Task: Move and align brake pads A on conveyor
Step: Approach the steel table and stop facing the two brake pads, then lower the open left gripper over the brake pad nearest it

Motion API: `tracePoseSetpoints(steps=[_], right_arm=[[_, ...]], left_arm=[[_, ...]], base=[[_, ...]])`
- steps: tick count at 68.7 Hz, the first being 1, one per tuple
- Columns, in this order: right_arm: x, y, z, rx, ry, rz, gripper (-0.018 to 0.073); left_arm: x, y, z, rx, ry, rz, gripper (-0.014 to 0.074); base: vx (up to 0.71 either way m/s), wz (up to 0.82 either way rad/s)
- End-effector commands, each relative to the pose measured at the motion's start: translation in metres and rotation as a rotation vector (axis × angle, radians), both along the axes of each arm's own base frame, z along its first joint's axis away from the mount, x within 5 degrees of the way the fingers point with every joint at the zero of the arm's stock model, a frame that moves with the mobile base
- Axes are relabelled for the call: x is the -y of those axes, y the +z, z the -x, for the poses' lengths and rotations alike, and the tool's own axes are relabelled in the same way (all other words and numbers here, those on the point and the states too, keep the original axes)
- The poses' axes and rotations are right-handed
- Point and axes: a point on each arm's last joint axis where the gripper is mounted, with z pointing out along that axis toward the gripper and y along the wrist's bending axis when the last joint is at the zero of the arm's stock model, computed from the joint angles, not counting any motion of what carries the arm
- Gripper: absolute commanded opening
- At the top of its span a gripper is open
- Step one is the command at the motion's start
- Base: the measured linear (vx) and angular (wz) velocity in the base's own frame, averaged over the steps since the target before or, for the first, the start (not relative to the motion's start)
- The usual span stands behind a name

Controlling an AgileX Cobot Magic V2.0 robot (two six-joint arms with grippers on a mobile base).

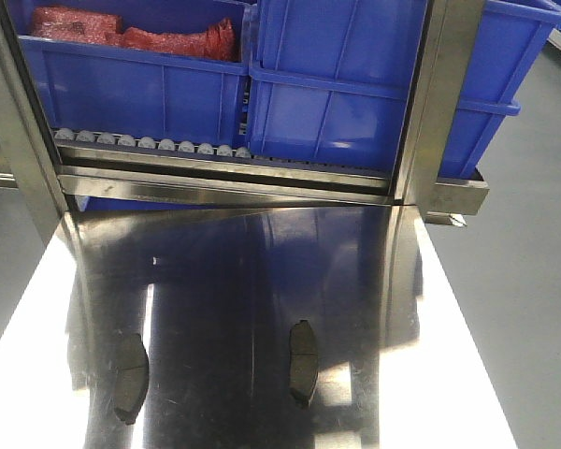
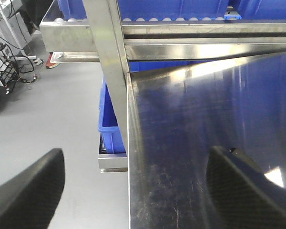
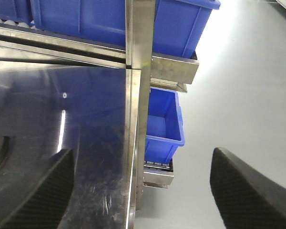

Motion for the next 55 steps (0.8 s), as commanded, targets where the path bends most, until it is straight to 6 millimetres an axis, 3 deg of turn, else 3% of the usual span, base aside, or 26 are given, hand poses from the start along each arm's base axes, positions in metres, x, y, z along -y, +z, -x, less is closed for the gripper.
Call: tracePoseSetpoints(steps=[1,11,29,44,55], right_arm=[[0.001,0.015,-0.002,0.092,-0.014,0.007,0.0568],[0.001,0.015,-0.002,0.092,-0.014,0.007,0.0568],[0.001,0.015,-0.002,0.092,-0.014,0.007,0.0568],[0.001,0.015,-0.002,0.092,-0.014,0.007,0.0568],[0.001,0.015,-0.002,0.092,-0.014,0.007,0.0568]], left_arm=[[0.002,0.014,-0.003,0.095,-0.010,0.026,0.0587],[0.005,0.018,-0.013,0.064,-0.022,0.094,0.0587],[0.012,0.028,-0.068,-0.089,-0.027,0.218,0.0587],[0.016,0.014,-0.120,-0.246,-0.012,0.301,0.0587],[0.018,-0.001,-0.147,-0.352,0.000,0.322,0.0587]], base=[[0.00,0.00],[0.00,0.00],[0.00,0.00],[0.00,0.00],[0.00,0.00]])
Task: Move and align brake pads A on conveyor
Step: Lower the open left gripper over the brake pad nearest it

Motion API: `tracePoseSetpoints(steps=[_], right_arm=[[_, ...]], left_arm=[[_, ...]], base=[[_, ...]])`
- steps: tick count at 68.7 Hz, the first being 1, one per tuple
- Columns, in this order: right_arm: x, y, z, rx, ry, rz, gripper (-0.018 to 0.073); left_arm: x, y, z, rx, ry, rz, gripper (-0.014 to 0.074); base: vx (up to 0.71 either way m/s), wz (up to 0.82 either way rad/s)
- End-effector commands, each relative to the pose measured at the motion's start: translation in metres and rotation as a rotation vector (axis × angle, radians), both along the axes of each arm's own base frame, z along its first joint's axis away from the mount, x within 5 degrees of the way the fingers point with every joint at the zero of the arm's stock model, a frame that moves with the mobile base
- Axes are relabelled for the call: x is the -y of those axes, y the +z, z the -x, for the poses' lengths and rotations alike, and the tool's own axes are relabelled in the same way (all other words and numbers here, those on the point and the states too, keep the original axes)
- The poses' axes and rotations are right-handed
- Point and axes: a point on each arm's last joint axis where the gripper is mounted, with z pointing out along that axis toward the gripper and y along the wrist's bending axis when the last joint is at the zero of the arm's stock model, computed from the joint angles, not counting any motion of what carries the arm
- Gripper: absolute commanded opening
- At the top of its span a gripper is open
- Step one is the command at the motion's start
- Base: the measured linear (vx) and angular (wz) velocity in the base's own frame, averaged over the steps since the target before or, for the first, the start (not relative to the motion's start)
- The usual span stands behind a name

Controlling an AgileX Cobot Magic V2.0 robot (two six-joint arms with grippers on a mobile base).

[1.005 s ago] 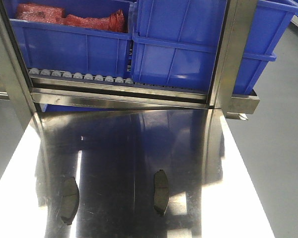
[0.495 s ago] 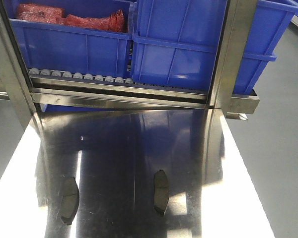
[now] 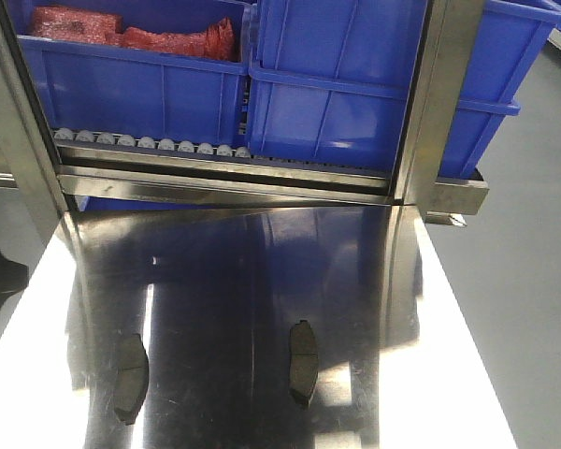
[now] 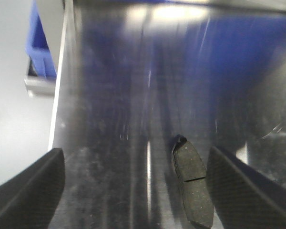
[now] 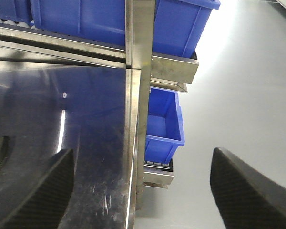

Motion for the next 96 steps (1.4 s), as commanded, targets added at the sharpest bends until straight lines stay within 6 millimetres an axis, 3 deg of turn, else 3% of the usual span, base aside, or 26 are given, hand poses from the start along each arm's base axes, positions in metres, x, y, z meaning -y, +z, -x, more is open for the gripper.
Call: tracePoseSetpoints(steps=[1,29,58,79,96], right_arm=[[0.001,0.015,-0.002,0.092,-0.014,0.007,0.0568],[0.001,0.015,-0.002,0.092,-0.014,0.007,0.0568],[0.001,0.015,-0.002,0.092,-0.014,0.007,0.0568],[0.001,0.015,-0.002,0.092,-0.014,0.007,0.0568],[0.001,0.015,-0.002,0.092,-0.014,0.007,0.0568]], left_arm=[[0.002,0.009,-0.016,0.049,0.014,0.032,0.0587],[0.009,-0.031,-0.039,-0.213,0.045,0.047,0.0587],[0.052,-0.060,-0.048,-0.403,-0.014,0.062,0.0587],[0.087,-0.051,-0.080,-0.530,-0.082,-0.046,0.0587],[0.112,-0.072,-0.092,-0.609,-0.069,-0.048,0.0587]], base=[[0.00,0.00],[0.00,0.00],[0.00,0.00],[0.00,0.00],[0.00,0.00]])
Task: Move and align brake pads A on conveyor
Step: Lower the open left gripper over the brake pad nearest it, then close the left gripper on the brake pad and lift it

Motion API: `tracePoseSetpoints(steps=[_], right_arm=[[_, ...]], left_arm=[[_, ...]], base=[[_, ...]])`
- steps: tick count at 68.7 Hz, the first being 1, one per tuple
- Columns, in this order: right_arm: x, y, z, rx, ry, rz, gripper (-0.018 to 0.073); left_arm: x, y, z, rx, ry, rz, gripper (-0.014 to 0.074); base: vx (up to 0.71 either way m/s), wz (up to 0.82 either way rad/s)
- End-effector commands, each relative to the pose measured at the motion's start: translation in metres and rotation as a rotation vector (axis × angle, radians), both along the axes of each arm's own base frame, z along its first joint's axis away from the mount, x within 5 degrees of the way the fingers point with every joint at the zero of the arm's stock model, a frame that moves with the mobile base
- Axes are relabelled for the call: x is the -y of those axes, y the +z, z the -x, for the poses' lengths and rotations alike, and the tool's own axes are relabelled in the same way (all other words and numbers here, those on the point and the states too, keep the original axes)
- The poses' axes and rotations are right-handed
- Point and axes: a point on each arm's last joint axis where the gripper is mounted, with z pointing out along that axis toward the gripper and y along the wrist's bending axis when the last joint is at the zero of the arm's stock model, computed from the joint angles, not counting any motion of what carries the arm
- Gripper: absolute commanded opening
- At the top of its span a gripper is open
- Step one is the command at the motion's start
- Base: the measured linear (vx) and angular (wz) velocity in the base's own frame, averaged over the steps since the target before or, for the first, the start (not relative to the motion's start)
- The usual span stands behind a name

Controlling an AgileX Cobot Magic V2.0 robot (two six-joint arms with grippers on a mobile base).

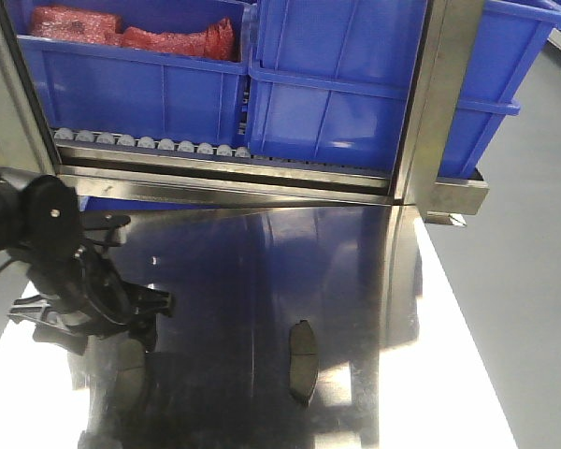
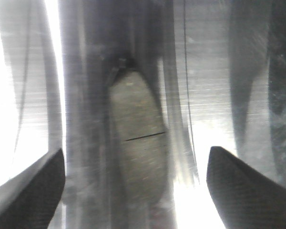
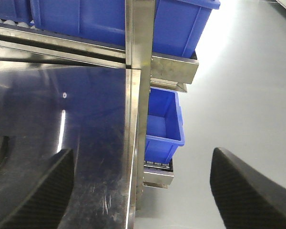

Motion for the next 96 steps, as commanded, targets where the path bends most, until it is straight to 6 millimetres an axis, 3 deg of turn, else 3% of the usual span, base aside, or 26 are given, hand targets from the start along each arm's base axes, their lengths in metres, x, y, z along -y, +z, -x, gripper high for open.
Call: tracePoseSetpoints(steps=[1,16,41,96], right_arm=[[0.001,0.015,-0.002,0.092,-0.014,0.007,0.0568],[0.001,0.015,-0.002,0.092,-0.014,0.007,0.0568],[0.001,0.015,-0.002,0.092,-0.014,0.007,0.0568],[0.001,0.015,-0.002,0.092,-0.014,0.007,0.0568]], left_arm=[[0.009,0.010,-0.002,0.033,0.032,0.023,0.0587],[0.019,-0.008,-0.006,0.003,0.090,0.019,0.0587],[0.020,-0.022,-0.011,-0.010,0.110,-0.006,0.0587],[0.017,-0.023,-0.014,0.011,0.154,-0.034,0.0573]], base=[[0.00,0.00],[0.00,0.00],[0.00,0.00],[0.00,0.00]])
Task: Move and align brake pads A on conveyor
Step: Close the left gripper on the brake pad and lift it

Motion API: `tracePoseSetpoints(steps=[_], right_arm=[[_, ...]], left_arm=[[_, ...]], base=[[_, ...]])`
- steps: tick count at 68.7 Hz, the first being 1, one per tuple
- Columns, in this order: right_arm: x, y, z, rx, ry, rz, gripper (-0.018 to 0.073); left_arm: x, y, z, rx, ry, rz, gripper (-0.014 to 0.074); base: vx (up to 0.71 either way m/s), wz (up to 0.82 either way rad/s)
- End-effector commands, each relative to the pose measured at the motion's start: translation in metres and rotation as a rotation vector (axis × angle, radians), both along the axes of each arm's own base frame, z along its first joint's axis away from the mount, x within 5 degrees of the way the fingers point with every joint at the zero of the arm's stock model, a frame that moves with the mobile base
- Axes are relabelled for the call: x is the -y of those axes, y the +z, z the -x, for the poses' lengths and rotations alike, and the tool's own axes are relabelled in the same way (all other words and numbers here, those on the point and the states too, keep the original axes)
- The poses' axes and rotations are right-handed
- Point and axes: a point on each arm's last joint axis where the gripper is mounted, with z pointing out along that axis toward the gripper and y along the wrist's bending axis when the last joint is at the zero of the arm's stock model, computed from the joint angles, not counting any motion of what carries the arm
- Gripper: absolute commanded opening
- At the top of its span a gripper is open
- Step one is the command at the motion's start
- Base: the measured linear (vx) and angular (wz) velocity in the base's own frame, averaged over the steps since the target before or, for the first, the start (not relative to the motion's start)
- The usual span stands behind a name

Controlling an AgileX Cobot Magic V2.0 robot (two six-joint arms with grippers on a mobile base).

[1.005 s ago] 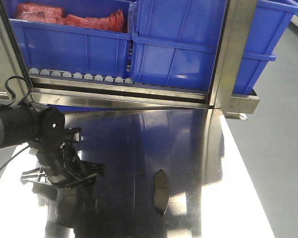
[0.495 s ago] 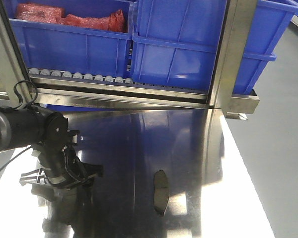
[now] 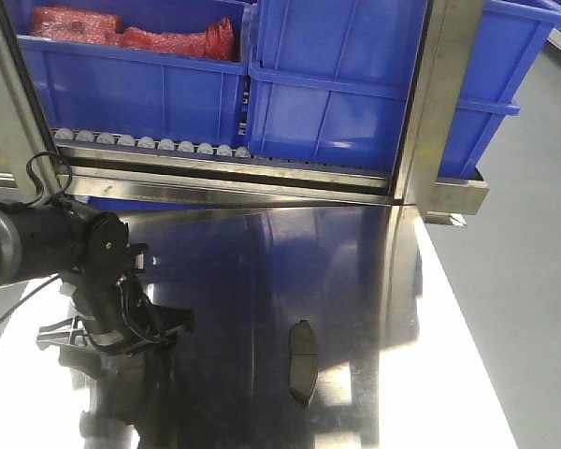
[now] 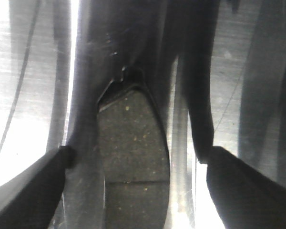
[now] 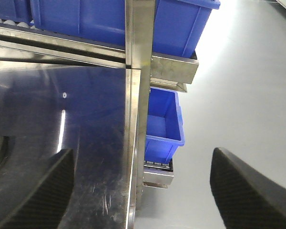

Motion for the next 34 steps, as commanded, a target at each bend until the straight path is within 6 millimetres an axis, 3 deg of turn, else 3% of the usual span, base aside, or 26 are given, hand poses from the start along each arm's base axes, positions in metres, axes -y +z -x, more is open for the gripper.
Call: tracePoseSetpoints(steps=[1,9,24,34], right_arm=[[0.0013,0.0149,-0.0021,0.092,-0.014,0.007,0.0568],[0.0013,0.0149,-0.0021,0.092,-0.014,0.007,0.0568],[0.0013,0.0149,-0.0021,0.092,-0.014,0.007,0.0568],[0.0013,0.0149,-0.0021,0.092,-0.014,0.007,0.0568]], left_arm=[[0.0034,0.0202,-0.0034,0.072,0.006,0.031,0.0571],[0.0035,0.0199,-0.0035,0.072,0.004,0.031,0.0472],[0.0059,0.0126,-0.0038,0.043,-0.008,0.043,-0.0009],[0.0086,0.0134,-0.0034,0.053,-0.026,0.047,-0.0008]], base=[[0.00,0.00],[0.00,0.00],[0.00,0.00],[0.00,0.00]])
